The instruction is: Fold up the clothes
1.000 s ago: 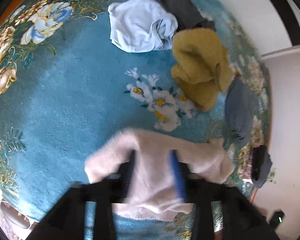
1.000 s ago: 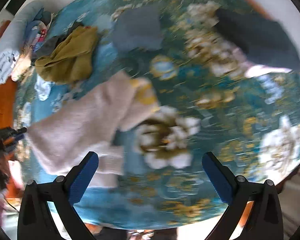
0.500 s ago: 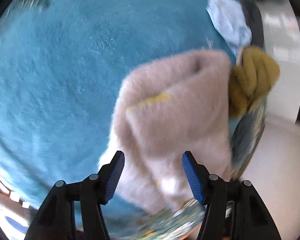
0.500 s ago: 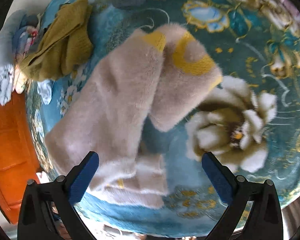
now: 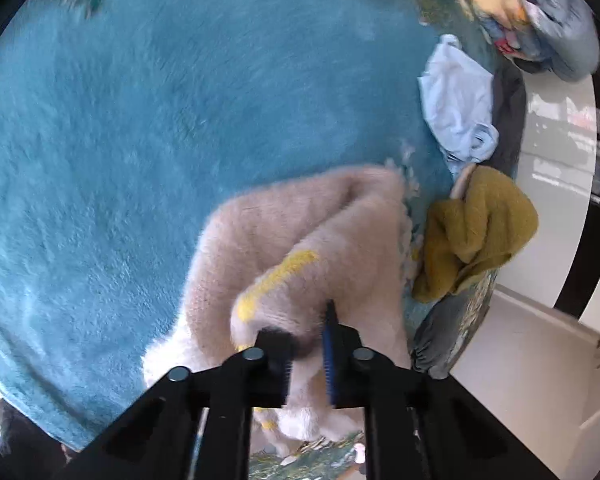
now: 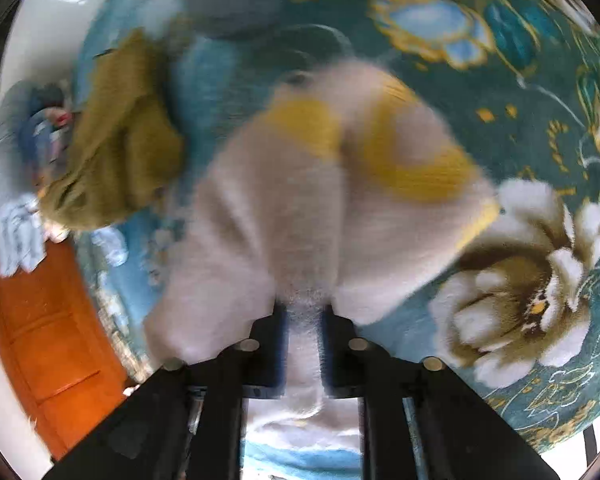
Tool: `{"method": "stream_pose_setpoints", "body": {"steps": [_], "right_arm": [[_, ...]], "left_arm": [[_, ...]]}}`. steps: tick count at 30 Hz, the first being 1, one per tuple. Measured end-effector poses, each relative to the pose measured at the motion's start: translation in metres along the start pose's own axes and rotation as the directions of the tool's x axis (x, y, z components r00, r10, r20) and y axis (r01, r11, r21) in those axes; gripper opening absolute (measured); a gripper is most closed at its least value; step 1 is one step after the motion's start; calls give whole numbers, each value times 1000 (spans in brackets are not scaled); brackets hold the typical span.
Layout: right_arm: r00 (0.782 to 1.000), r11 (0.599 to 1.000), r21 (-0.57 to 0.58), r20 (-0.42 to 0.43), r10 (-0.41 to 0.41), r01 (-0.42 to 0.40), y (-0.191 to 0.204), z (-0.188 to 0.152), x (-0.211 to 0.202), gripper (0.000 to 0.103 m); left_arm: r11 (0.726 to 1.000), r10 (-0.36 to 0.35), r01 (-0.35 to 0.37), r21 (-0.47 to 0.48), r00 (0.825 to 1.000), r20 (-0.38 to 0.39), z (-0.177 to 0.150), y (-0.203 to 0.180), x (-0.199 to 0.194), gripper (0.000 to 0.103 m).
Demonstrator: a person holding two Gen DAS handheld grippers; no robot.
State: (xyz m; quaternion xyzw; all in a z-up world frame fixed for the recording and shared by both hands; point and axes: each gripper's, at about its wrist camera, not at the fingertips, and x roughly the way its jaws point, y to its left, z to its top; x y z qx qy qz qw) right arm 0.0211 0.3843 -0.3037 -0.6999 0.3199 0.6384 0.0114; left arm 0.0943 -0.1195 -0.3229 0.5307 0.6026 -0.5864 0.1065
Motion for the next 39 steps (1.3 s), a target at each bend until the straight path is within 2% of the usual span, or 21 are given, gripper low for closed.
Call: {"method": "stream_pose_setpoints", "body": {"steps": [4,7,12,16,21,26,32,34,37,39], "right_arm": [[992,989,-101,54,112,-106,35,-11,-54,10],[978,971,-167,85,189,-173,62,-19,-99,10],[945,921,-288,117,305,-262,99,-40,-171,9],[917,864,-407,129,377,-297,116,-63,-230,9],[892,819,-487,159,424,-303,119,-96,-283,9],[891,827,-485,186,414,-283,87,-139,-309,9],[917,878,-402,182,355,-260,38,-197,-319,9],[921,891,-372,181,344,-259,33,-213,-321,9],[931,907,-352,188,312,-233,38,-216,-318,9],[938,917,-336,192,288,-213,42,-214,-314,9]], "left_arm": [[987,-36,24,159,996,76,-12,-49,-49,9],[953,-67,22,304,988,141,-29,-98,-92,9],[908,-155,56,416,966,208,-62,-149,-164,9],[868,-215,78,491,949,229,-91,-169,-209,9],[826,-220,66,559,952,213,-125,-160,-238,9],[788,-180,34,615,967,178,-154,-132,-247,8],[774,-179,76,628,978,103,-170,-98,-272,8],[763,-171,76,642,982,86,-165,-99,-275,8],[767,-138,82,636,990,39,-144,-111,-260,8],[785,-70,48,618,997,11,-128,-118,-226,9]]}}
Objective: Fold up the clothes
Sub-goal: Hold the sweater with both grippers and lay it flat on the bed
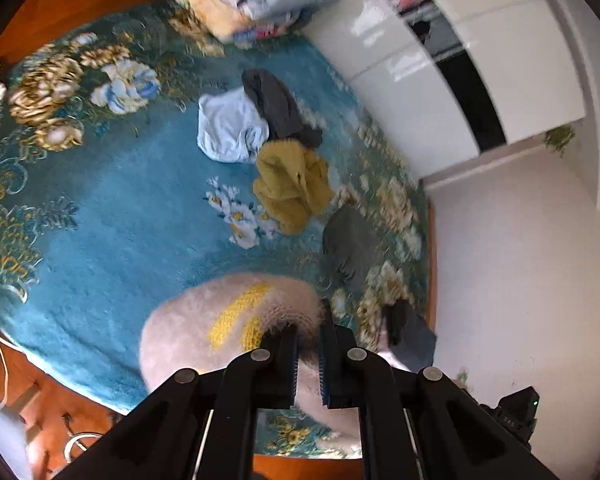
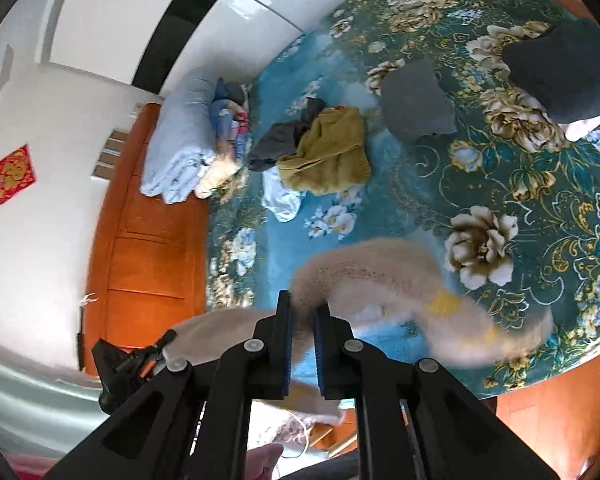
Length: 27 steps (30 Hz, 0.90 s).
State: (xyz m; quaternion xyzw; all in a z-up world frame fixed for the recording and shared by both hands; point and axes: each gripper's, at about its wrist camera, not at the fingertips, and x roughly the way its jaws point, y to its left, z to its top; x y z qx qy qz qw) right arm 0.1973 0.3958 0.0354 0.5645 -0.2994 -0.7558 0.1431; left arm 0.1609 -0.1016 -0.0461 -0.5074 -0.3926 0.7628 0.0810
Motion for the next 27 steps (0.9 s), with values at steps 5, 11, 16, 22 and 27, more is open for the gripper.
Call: {"method": "stream_pose_setpoints", "body": {"steps": [5,11,16,22,27], "right_arm": [[994,986,129,-52,-100,106,-44,30,59,9],[970,919,319,-152,-191,231,-121,65,133,9],[961,885,387,-194,-195,258,-158,107,171,10],[948,861,416,-247,-201,291,-187,169,222,10],[932,856,401,-289,-219,326,-202,219,267,10]], "left_arm": [[990,104,-119,-73,977,-184,36,21,103,9],[953,171,-233,-194,941,-290,57,41,192,9],[934,236,-307,-181,914,-330,91,33,249,9],[897,288,-381,-223,888,-358,133,33,307,12],[873,274,-391,-293,888,-370,165,38,344,14]]}}
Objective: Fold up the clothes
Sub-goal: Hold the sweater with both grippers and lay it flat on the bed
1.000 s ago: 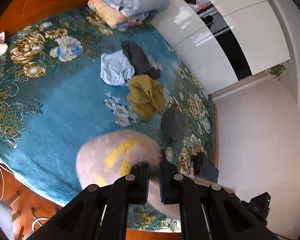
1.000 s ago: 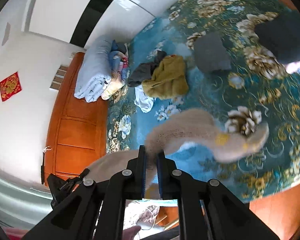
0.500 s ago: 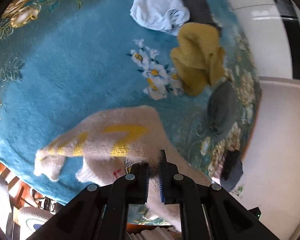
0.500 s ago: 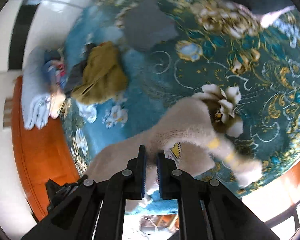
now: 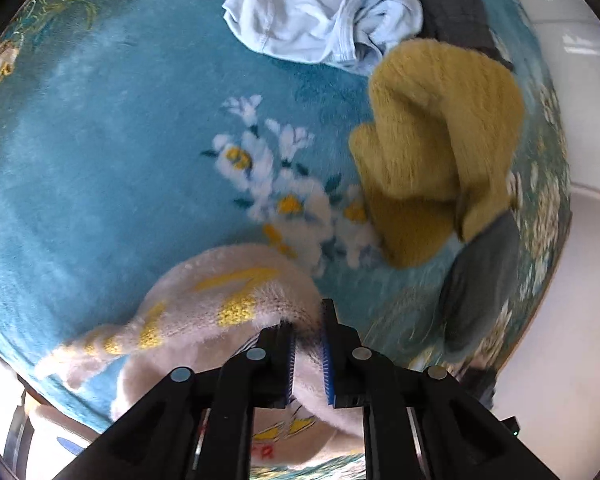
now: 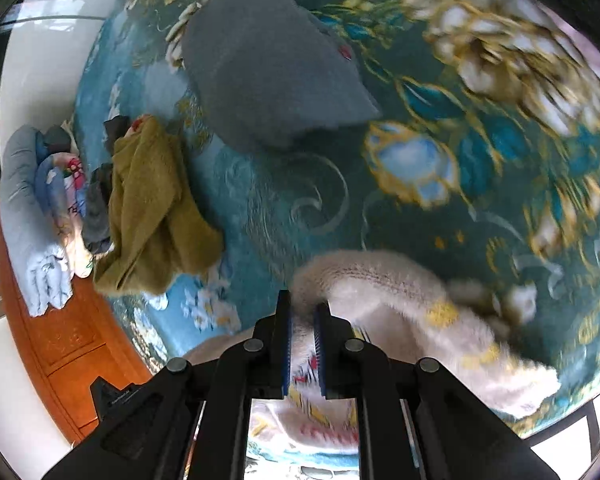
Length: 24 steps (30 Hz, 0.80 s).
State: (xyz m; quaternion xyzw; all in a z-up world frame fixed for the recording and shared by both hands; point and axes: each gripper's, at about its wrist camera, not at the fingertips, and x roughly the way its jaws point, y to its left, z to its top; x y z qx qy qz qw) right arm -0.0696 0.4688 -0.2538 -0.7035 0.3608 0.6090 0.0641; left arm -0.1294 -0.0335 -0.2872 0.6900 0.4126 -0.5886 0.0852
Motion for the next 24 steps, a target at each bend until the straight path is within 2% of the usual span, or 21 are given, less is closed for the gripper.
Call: {"method": "stream_pose_setpoints", "body": {"steps": [2,5,7,8,10,12,17,18,19,20,22,24], "right_arm": [[1000,1000,-7,-10,-18,18,9,18,12,10],[999,999,-21,-21,-50,50,17,40,30,11],[998,998,-19,-23,-54,53,17,48,37,15],[999,999,-27,-20,-46,45,17,51,38,16],[1000,998,-54,-5,-15,15,19,55,37,25],[1000,996,-86,23,12,-10,22,57,30,27],[991,992,-104,104,89,-79,9,49,-14,31],[987,992,-97,127,94,-82,-2,44,-24,37],[983,994,-84,158,89,-76,-18,35,-36,47],[979,995,-72,189,83,-70,-35,26,-48,49],[972,1000,-25,237,10,-4,-71,9,-62,49],[954,992,74,274,-119,102,-119,-14,-71,49]], "left_arm": [[1000,-10,10,-27,1000,-1,15,-7,6,19],[997,-63,64,-51,998,8,28,-15,10,35],[993,-106,107,-43,994,14,32,-20,9,51],[994,-106,106,-24,994,22,32,-22,6,52],[994,-105,104,14,994,37,31,-26,1,54],[993,-104,101,53,993,52,30,-30,-5,55],[985,-42,23,170,993,113,0,-24,-26,55],[982,-27,2,191,991,130,-8,-22,-32,55],[976,-6,-27,216,989,151,-18,-19,-36,55],[968,18,-61,245,985,173,-29,-15,-40,55],[948,63,-125,293,975,212,-50,-10,-47,55],[937,88,-152,315,974,210,-67,-3,-48,55]]}}
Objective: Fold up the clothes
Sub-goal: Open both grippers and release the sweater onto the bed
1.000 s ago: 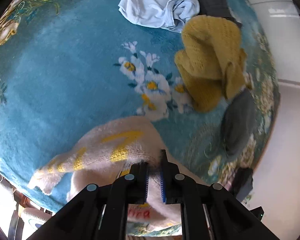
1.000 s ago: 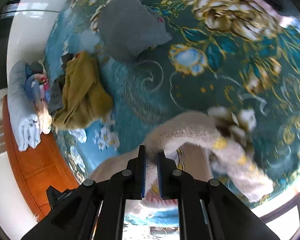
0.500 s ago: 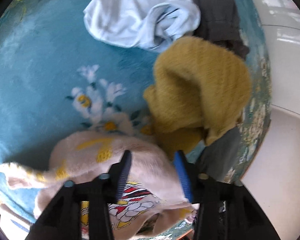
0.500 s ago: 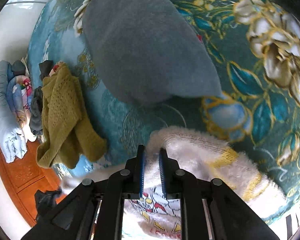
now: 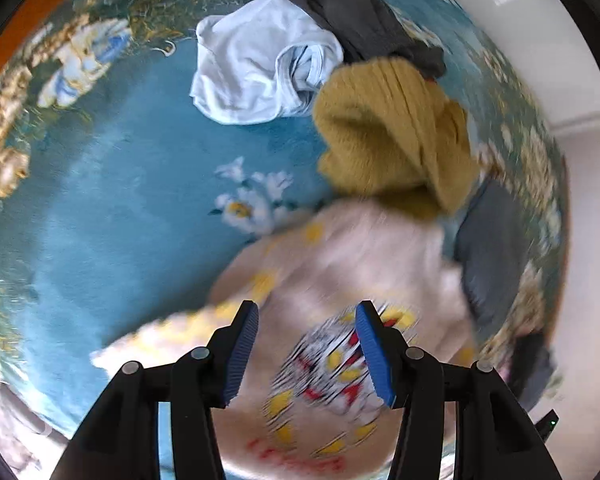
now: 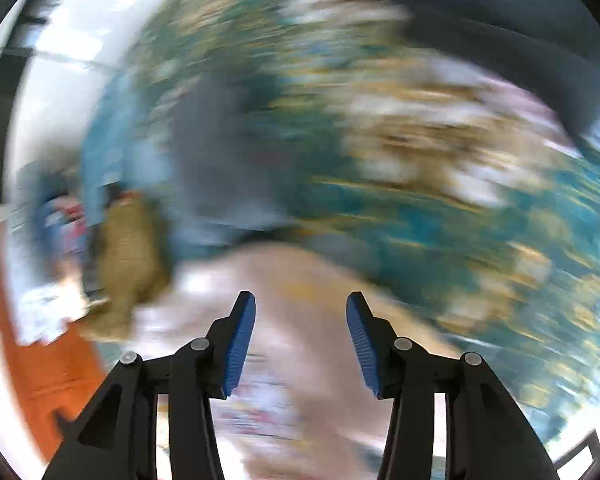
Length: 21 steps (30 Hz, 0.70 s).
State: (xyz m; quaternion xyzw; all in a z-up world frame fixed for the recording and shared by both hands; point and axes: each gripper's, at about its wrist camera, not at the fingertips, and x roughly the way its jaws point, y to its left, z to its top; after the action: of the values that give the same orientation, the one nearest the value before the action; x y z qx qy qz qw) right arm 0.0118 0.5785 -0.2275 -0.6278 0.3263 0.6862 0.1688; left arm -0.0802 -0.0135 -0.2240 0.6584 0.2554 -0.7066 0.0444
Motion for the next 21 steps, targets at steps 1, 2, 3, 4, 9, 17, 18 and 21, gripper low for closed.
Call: {"method": "stream_pose_setpoints", "body": {"steps": [1,2,3,4,9,17,18,21], "right_arm": [[999,998,46,10,-53,53,-26,-10,-3,49],[996,991,96,8,-89,88,-49,-19,-4,49],[993,982,151,-2,-116,115,-73,-28,-5,49],[991,970,204,-17,-130,131,-95,-37,-5,49],[983,907,381,-102,-152,180,-159,-78,14,49],[983,883,436,-124,-132,174,-164,-94,41,53],[981,884,428,-130,-146,188,-160,-92,41,53],[978,896,396,-135,-161,202,-150,-86,38,26]], "left_arm": [[1000,9,-9,12,1000,-8,-9,1,-2,55],[1000,11,-11,14,1000,-15,-17,2,-4,55],[1000,9,-9,10,1000,-23,-24,2,-6,55],[1000,7,-7,4,1000,-28,-31,2,-7,55],[1000,3,-3,-2,999,-36,-52,-1,-18,55],[1000,13,-13,0,1000,-20,-68,6,-40,55],[1000,15,-15,-9,1000,-19,-70,8,-41,55],[999,31,-31,-37,999,-10,-77,15,-44,55]]}}
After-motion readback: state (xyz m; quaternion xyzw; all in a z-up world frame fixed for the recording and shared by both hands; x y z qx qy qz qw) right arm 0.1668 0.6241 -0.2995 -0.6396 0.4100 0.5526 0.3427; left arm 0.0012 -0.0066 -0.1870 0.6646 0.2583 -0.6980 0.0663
